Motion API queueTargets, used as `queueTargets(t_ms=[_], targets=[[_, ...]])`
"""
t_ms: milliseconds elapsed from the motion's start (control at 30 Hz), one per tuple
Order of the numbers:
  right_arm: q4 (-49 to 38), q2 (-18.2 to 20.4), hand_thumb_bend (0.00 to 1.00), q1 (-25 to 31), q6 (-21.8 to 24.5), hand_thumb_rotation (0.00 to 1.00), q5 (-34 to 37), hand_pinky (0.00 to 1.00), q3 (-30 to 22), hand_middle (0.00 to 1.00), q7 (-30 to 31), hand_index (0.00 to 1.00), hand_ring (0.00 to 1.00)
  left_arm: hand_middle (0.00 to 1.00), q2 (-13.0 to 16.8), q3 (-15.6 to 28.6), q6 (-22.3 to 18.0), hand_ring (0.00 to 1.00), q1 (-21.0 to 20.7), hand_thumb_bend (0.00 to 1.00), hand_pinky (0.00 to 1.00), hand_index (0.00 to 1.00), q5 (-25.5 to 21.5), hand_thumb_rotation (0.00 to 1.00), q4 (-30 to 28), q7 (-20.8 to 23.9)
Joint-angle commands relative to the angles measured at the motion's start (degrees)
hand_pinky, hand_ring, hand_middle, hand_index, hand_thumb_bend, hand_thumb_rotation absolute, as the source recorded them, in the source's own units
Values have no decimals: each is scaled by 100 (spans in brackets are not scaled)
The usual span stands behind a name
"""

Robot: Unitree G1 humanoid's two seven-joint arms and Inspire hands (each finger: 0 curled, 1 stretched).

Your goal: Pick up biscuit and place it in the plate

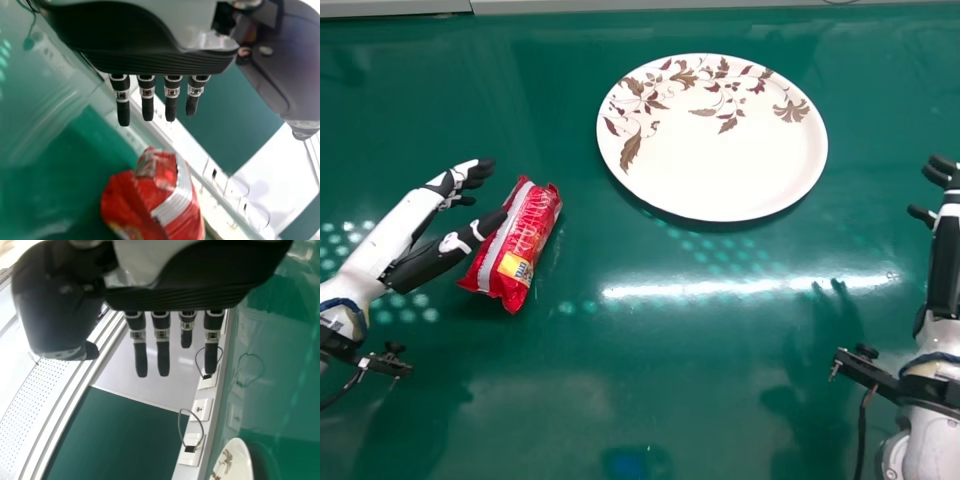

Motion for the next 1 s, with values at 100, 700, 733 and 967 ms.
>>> queueTargets(t_ms=[100, 700, 733, 967], targets=[[-145, 11, 58, 126, 90, 32, 30, 73, -77, 81, 39, 79, 80, 98, 317, -170, 352, 92, 83, 100, 80, 100, 400, 57, -312, -288], [-319, 0, 55, 183, 183, 28, -5, 71, -207, 80, 84, 78, 79, 95, 913, -594, 870, 93, -310, 100, 84, 100, 1519, 67, -167, -621], [-312, 0, 55, 186, 167, 28, 5, 71, -217, 80, 84, 78, 79, 95, 940, -594, 852, 93, -306, 100, 84, 100, 1552, 68, -144, -610], [-239, -43, 54, 224, -37, 27, 103, 71, -265, 81, 138, 79, 79, 97, 1148, -603, 1021, 94, -285, 100, 83, 100, 1924, 71, -306, -758]])
